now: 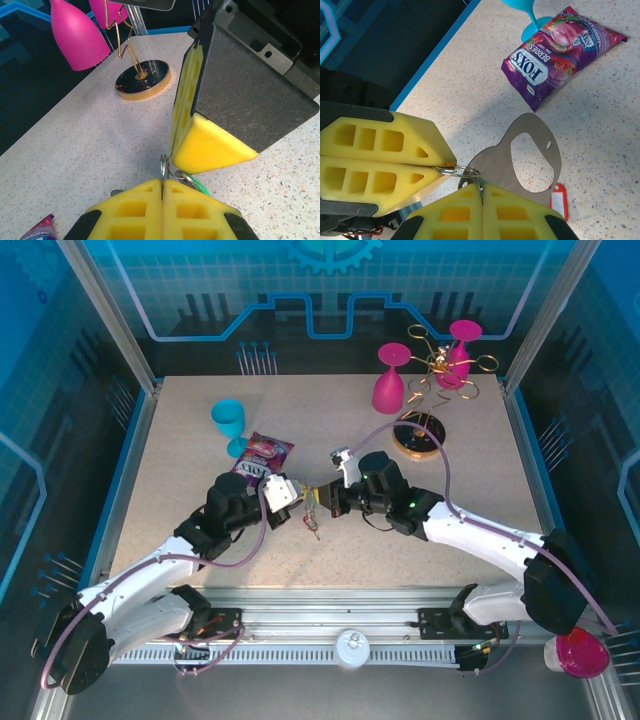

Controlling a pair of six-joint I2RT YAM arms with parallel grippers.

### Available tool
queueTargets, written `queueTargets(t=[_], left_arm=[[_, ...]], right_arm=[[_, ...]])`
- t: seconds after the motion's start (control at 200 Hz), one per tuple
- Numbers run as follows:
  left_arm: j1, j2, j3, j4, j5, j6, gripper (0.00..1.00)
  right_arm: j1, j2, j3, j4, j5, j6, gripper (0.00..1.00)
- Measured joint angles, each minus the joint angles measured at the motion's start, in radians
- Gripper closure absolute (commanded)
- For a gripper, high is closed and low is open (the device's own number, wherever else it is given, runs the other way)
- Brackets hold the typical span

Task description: Put the keys on the keyring

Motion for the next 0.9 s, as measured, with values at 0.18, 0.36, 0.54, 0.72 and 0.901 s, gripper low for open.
queueTargets(t=[0.18,0.36,0.54,0.72,0.901], left_arm=[[0.000,0.000,0.000,0.007,0.000,0.000,1.00],[0.000,0.000,0.000,0.014,-0.004,0.000,1.00],[0.000,0.000,0.000,0.019,-0.007,0.000,1.00],[0.000,0.000,0.000,0.022,-0.011,0.000,1.00],[0.000,0.000,0.000,0.023,-0.015,0.000,1.00]], right_arm=[[-0.008,-0.008,-0.015,0.023,-0.010,0.031,1.00],[-0.019,-0.009,-0.023,0.045,-0.025,0.072,1.00],[-0.029,-0.003,-0.030,0.075,-0.048,0.123,1.00],[-0.043,0.018,-0.030,0.099,-0.080,0.171,1.00],[-0.054,0.043,-0.030,0.113,-0.110,0.209,1.00]])
